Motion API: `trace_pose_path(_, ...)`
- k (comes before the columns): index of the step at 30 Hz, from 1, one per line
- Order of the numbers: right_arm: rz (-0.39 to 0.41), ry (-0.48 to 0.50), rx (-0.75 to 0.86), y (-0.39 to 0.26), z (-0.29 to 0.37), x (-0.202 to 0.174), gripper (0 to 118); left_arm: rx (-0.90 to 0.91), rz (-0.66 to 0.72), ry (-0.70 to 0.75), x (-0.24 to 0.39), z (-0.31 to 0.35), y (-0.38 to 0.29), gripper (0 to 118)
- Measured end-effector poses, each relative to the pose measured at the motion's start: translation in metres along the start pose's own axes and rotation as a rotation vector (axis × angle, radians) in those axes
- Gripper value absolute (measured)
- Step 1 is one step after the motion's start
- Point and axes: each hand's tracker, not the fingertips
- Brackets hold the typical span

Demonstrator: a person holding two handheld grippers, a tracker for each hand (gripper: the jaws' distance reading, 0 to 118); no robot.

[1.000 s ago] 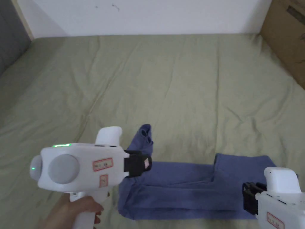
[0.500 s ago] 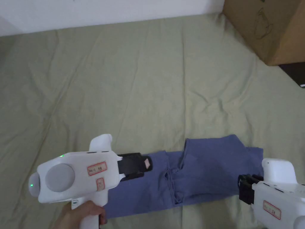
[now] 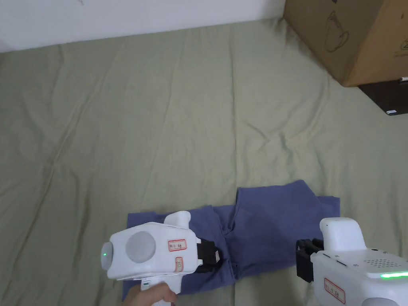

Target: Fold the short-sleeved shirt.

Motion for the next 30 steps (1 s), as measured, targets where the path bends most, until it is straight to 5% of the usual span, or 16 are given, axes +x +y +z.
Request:
trace_pose_path(8,0.013,-0.019,-0.004,0.004,0.005,-0.003,2,0.035,-0.086,-0.151,0.018,0.038,-0.005,0)
trace_pose_path(15,0.065,-0.014,-0.004,0.006,0.006,-0.022,2,0.122,0.084,-0.143,-0.09,0.118,-0.032,1)
trace_pose_path(16,0.075,-0.012,-0.006,0.006,0.004,-0.026,2,0.133,0.107,-0.109,-0.107,0.13,-0.035,12)
trace_pose_path(17,0.083,-0.01,-0.01,0.006,0.003,-0.029,2,0.143,0.125,-0.088,-0.12,0.139,-0.039,36)
trace_pose_path(19,0.1,-0.004,-0.021,0.007,-0.001,-0.037,2,0.148,0.132,-0.083,-0.149,0.151,-0.045,99)
trace_pose_path(20,0.108,0.0,-0.026,0.007,-0.002,-0.041,2,0.152,0.158,-0.085,-0.159,0.154,-0.046,106)
trace_pose_path(30,0.192,0.009,-0.051,0.01,-0.009,-0.067,2,0.217,0.417,-0.415,-0.195,0.104,-0.029,105)
